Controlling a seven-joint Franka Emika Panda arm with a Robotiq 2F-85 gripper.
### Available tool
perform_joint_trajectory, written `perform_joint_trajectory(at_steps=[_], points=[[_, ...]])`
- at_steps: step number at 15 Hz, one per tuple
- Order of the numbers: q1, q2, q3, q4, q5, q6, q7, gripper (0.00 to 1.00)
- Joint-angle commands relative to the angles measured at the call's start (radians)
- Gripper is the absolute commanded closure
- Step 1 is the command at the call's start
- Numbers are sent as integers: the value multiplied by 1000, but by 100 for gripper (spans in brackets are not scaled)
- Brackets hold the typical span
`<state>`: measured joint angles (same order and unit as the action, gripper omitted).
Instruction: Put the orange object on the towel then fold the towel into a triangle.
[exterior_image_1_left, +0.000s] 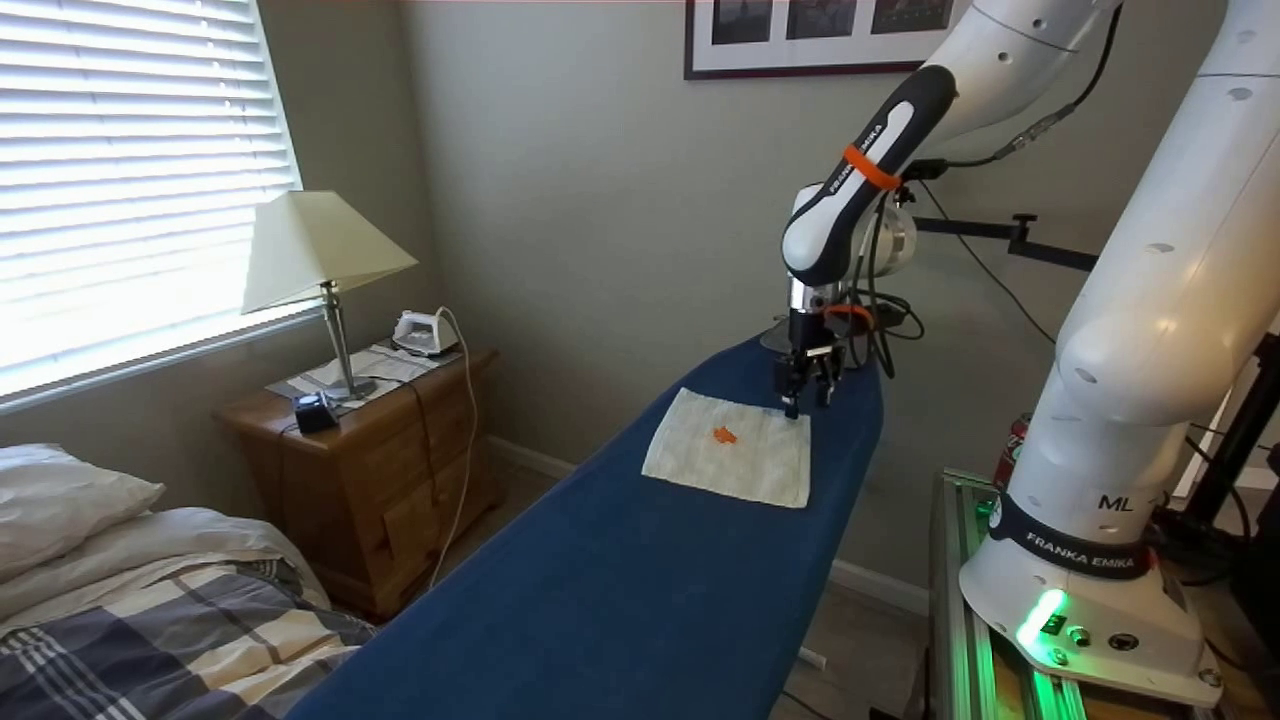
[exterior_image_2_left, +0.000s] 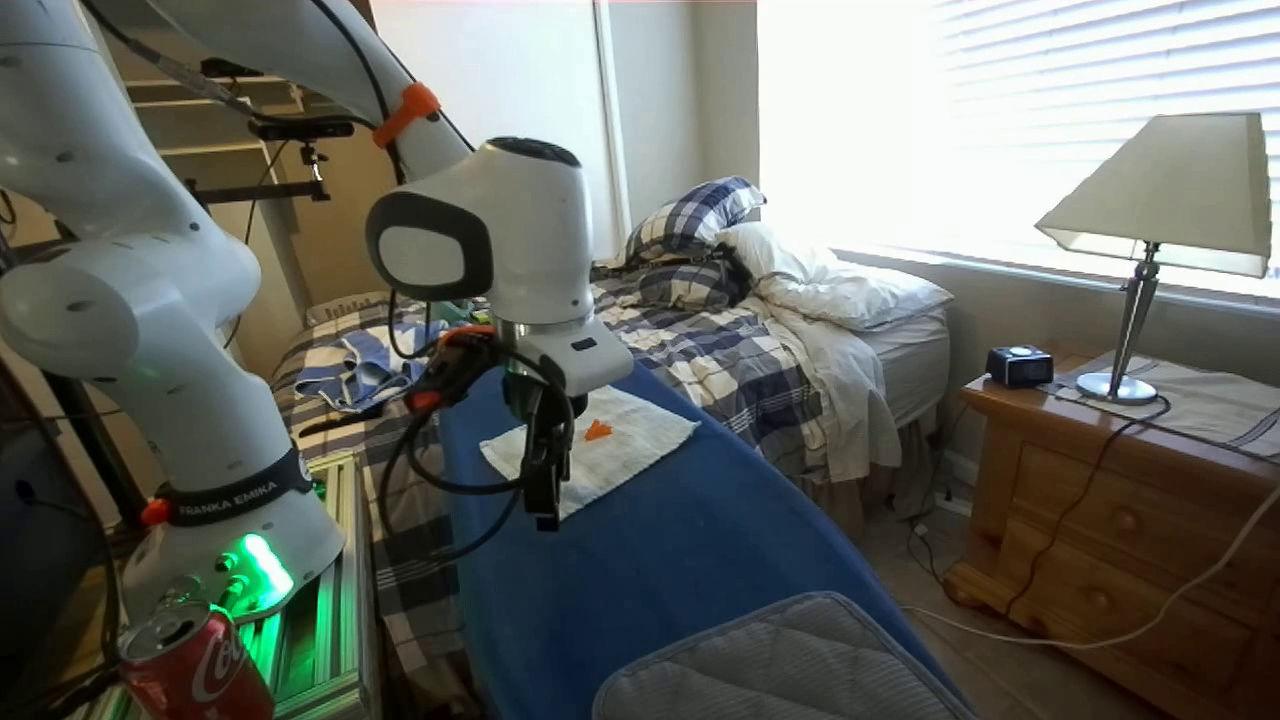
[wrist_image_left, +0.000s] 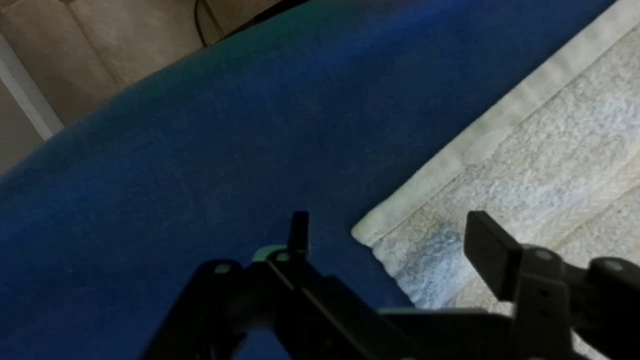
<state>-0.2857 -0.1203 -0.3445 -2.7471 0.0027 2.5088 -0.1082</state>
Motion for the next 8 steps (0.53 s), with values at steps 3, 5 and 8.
perform_joint_trajectory(at_steps=[3,5,8], points=[[-10,31,-2,0,35,50,-46,22],[-9,37,-1,0,40,60,-51,41],[-8,45,-1,0,49,68,-61,63]])
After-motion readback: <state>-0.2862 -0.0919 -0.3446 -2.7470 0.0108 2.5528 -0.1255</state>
